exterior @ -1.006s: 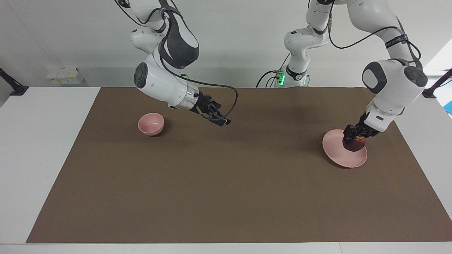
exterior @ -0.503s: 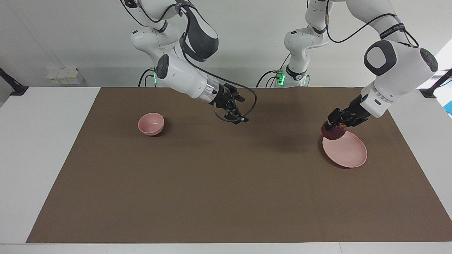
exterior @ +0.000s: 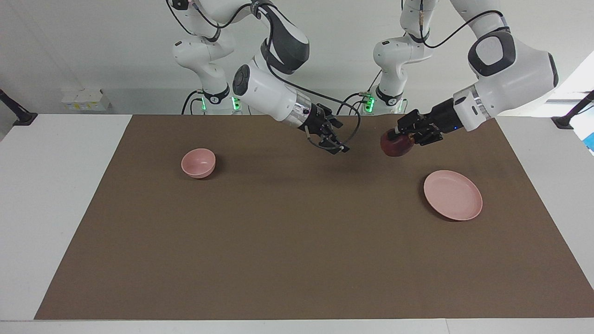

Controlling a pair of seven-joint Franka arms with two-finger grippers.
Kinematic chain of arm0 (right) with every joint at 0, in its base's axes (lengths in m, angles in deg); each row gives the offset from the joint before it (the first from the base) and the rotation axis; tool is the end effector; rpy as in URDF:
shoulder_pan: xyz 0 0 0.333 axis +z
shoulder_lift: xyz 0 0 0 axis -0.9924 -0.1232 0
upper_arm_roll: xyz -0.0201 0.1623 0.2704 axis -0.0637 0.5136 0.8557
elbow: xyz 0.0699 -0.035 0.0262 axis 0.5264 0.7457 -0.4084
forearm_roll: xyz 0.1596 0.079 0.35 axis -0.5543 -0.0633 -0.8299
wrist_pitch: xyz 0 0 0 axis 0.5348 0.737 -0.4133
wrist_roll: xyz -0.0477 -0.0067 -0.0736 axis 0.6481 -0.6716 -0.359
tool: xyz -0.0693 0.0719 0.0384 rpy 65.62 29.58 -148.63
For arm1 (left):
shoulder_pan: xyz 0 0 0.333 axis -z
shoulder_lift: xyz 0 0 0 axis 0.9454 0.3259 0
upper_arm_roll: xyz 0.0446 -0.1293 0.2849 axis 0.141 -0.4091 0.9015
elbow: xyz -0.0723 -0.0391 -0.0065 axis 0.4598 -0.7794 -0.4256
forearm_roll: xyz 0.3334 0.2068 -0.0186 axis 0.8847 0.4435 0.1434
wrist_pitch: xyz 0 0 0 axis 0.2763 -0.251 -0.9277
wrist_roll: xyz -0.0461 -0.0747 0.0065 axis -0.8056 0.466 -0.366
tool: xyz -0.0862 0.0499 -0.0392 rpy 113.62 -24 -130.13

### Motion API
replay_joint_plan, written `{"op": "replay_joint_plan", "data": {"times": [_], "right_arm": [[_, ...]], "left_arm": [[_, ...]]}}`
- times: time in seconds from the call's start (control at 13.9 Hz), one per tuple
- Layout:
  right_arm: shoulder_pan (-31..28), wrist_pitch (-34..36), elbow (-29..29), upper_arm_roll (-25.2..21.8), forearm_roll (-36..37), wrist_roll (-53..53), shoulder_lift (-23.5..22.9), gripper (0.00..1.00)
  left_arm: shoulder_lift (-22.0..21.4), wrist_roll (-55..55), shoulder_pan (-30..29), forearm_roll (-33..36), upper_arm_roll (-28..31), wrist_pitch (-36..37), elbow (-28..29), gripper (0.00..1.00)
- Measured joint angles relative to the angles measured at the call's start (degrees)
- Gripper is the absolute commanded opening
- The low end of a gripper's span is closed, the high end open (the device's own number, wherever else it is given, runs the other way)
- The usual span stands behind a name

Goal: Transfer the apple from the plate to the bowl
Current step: 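Carry the apple toward the right gripper and close the right gripper on it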

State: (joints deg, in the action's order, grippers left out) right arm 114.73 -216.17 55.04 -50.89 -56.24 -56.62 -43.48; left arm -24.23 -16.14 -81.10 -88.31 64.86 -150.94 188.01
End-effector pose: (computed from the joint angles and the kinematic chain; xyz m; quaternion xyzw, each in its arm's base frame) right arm 0.5331 0.3766 0.4868 -0.6684 0.6126 0.2981 0.2984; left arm 0.5528 -0.1124 0.5459 0.9246 -0.0195 -0.0679 0.3743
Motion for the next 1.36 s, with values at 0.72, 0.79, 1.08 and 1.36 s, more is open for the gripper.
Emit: {"op": "replay_joint_plan", "data": {"times": [0.72, 0.79, 1.08, 1.36], "right_arm": [[3.69, -6.35, -0.30, -0.02, -0.43, 0.10, 0.01, 1.00], [3.89, -6.42, -0.23, -0.04, -0.45, -0.04, 0.00, 1.00], [3.95, -6.42, -0.46, -0.16, -0.45, -2.57, 0.01, 1.00], [4.38, -5.52, -1.04, -0.04, 1.56, 0.38, -0.08, 1.00]], "left_arm": [[-5.70, 0.56, 3.96, -2.10, -1.72, -1.56, 7.26, 0.00], [-6.33, 0.56, 4.07, -2.10, -1.69, -2.14, 7.95, 0.00], [-7.23, 0.56, 4.11, -2.28, -1.56, -2.89, 8.40, 0.00], [-7.27, 0.07, 5.70, -3.01, -1.70, -5.13, 8.84, 0.00]]}}
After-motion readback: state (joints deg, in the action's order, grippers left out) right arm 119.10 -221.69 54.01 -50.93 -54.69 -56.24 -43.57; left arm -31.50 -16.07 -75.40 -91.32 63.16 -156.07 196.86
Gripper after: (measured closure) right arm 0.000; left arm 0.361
